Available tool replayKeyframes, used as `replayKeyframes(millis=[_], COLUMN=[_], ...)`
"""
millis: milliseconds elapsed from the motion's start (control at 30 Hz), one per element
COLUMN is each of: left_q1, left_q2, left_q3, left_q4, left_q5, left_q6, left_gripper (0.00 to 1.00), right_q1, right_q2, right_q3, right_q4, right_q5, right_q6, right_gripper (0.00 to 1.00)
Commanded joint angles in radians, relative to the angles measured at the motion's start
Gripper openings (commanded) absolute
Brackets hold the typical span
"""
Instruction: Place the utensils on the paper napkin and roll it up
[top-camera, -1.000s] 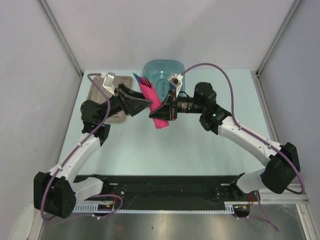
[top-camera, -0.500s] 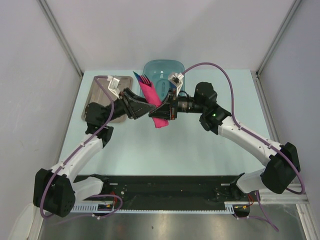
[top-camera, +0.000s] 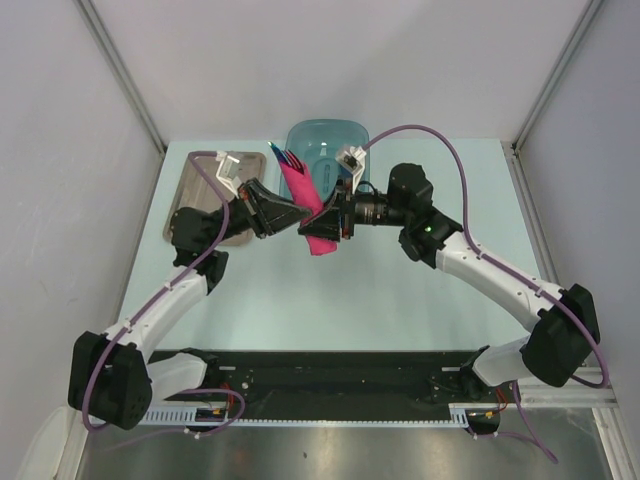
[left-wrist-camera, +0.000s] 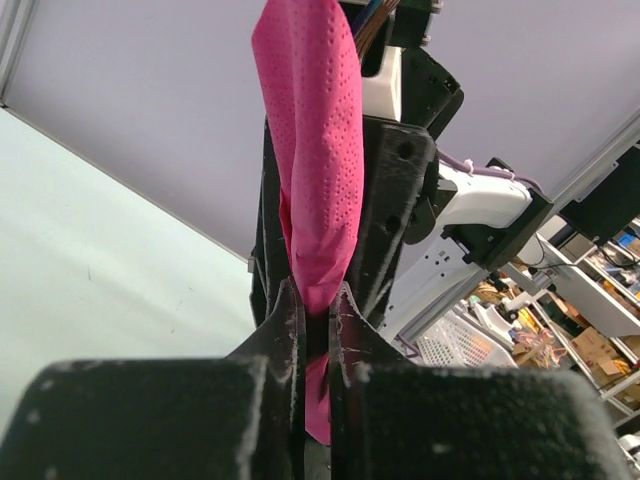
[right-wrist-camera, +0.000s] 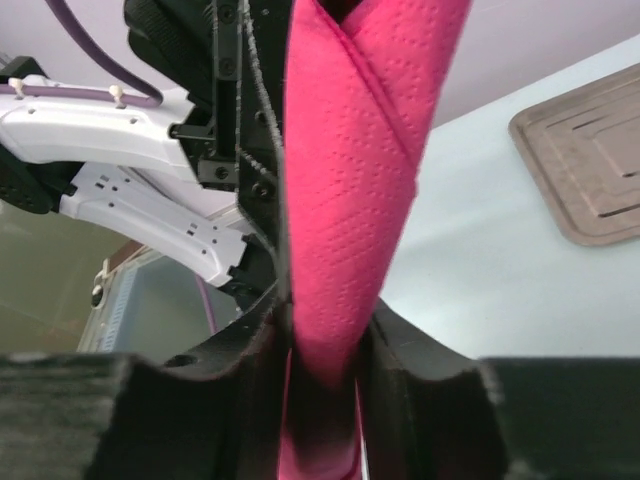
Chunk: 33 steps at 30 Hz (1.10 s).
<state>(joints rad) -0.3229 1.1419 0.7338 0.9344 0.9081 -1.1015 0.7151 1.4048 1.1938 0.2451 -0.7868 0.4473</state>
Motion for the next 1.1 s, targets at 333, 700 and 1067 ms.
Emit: replayKeyframes(millis=[333, 700, 1067], left_q1=[0.022, 0.022, 0.019], left_q2=[0.016, 0.051, 0.056], left_q3=[0.033, 0.067, 0.073], left_q4=[0.037, 0.064, 0.08], left_q5=[0.011, -0.014, -0.008], left_q6=[0.005, -0.006, -0.017], left_gripper=[0.0, 0.0, 0.0], right_q1=[-0.108, -0.074, -0.059], right_q2=[-0.084, -0.053, -0.017], right_q3=[0.066, 0.038, 0.03], right_q4=[-0.175, -0.139, -0.089], right_q5=[-0.055, -0.083, -0.091], right_q6=[-0.108, -0.088, -0.048], right_gripper=[0.59, 0.55, 0.49])
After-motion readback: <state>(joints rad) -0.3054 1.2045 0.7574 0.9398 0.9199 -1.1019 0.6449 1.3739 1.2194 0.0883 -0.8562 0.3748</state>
